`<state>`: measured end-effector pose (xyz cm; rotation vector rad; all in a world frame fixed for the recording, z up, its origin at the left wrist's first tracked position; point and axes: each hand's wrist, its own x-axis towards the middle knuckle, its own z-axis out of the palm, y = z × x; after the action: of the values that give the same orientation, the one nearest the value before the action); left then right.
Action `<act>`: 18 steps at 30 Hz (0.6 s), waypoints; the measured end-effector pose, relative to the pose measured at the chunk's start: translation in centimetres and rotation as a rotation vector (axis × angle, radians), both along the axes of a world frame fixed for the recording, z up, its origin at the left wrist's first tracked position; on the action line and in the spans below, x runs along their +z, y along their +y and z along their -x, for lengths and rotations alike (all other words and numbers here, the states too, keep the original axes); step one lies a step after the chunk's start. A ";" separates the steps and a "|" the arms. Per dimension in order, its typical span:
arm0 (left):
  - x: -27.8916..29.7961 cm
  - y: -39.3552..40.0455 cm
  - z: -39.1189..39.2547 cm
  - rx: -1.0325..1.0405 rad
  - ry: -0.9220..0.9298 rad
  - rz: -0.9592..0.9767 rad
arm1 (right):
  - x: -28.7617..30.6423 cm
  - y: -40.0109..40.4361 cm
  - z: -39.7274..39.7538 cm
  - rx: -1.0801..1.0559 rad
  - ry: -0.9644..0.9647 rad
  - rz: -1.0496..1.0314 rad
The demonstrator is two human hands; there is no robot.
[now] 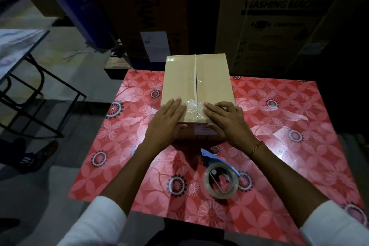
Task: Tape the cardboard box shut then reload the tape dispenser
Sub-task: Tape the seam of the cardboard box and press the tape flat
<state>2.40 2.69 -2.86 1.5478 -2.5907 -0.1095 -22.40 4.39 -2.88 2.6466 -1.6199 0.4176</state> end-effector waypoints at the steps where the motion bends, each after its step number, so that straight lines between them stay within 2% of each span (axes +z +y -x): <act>1: 0.1 0.7 -0.2 0.058 0.078 0.028 | -0.1 0.1 0.2 0.003 -0.047 0.004; 3: 0.0 2.4 -0.5 0.180 0.232 0.154 | -0.3 0.6 0.4 -0.022 -0.145 0.021; 5: -0.4 4.3 -0.5 0.265 0.284 0.288 | -0.6 1.5 0.5 -0.064 -0.215 0.070; 8: -1.4 6.5 0.3 0.265 0.341 0.242 | -1.6 4.0 0.6 -0.145 -0.274 0.115; 10: -2.3 7.6 1.2 0.292 0.417 0.091 | -2.6 6.1 0.8 -0.189 -0.328 0.118; 13: -4.2 8.6 2.5 0.428 0.604 -0.288 | -4.6 8.6 1.1 -0.249 -0.410 -0.012; 18: -6.9 10.1 4.6 0.518 0.752 -0.866 | -7.4 10.8 1.9 -0.207 -0.441 -0.658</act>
<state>-2.17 12.78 -9.79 1.8170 -1.5276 -1.5536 -24.26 15.19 -10.27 2.9040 -2.5158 0.5735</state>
